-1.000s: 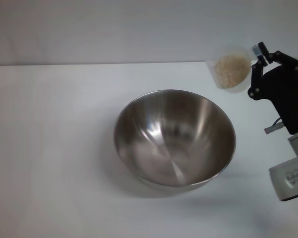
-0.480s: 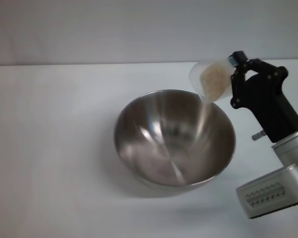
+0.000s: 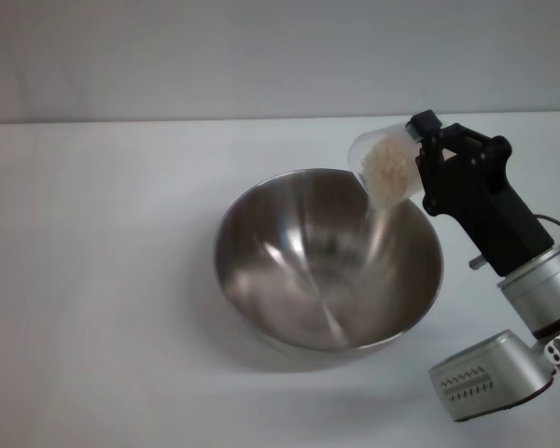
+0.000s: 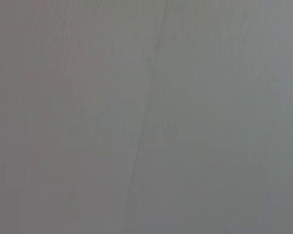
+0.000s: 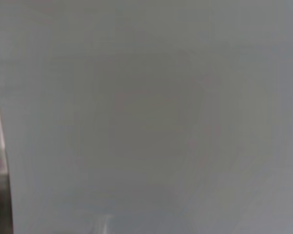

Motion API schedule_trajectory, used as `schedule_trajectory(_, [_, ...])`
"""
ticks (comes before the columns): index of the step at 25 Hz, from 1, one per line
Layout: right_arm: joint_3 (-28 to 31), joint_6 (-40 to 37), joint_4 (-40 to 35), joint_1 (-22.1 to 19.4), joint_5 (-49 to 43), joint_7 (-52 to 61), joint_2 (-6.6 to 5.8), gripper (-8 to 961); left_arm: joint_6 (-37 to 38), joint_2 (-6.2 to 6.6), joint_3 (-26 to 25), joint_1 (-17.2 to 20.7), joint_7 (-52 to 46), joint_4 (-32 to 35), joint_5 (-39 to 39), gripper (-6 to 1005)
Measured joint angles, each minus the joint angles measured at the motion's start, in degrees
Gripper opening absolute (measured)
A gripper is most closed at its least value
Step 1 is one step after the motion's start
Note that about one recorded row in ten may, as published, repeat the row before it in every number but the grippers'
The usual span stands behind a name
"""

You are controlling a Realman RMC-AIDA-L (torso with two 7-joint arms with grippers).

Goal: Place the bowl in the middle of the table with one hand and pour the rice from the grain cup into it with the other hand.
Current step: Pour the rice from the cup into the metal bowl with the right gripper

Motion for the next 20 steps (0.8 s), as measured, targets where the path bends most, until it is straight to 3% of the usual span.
schedule_trajectory(20, [-0.2,-0.03,-3.42,1.44,-4.71,-6.94,0.0,13,-0.4,-0.04,0.0,0.01,0.0,0.14,-0.02,762])
